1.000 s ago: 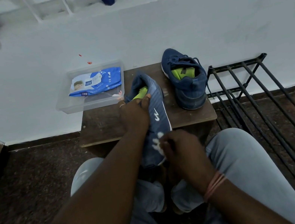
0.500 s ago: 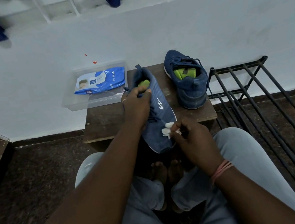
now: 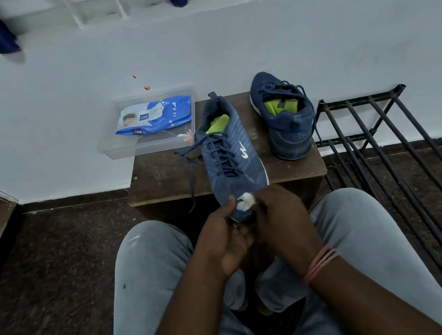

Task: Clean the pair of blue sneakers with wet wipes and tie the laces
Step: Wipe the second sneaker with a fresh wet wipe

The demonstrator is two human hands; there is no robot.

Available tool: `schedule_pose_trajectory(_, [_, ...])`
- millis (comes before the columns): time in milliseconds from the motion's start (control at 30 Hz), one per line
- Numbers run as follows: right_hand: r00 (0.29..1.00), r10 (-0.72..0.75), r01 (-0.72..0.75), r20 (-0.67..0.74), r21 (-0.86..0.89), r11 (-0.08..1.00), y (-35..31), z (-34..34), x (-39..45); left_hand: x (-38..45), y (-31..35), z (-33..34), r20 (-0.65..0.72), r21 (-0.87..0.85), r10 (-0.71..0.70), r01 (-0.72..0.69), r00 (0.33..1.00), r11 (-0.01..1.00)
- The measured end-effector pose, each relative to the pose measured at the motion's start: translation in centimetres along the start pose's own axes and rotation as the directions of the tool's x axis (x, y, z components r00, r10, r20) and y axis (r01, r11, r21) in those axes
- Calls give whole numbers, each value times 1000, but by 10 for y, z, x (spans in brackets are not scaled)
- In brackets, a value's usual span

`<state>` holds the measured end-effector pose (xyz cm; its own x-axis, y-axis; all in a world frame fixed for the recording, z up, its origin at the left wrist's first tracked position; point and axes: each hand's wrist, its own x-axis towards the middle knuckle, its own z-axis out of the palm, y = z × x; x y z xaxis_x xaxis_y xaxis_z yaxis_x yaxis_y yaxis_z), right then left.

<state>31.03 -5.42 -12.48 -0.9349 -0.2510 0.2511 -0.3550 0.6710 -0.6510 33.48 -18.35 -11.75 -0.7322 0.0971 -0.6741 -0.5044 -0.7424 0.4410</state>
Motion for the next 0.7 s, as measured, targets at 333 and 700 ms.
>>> schedule_pose_trajectory(333, [998, 29, -31, -54, -32, 999, 1, -9, -13, 0, -10, 9, 55, -94, 50, -44, 997, 995])
schedule_pose_trajectory(700, [998, -46, 48, -45, 39, 998, -9, 1, -11, 5, -13, 4, 51, -56, 5, -2, 999, 998])
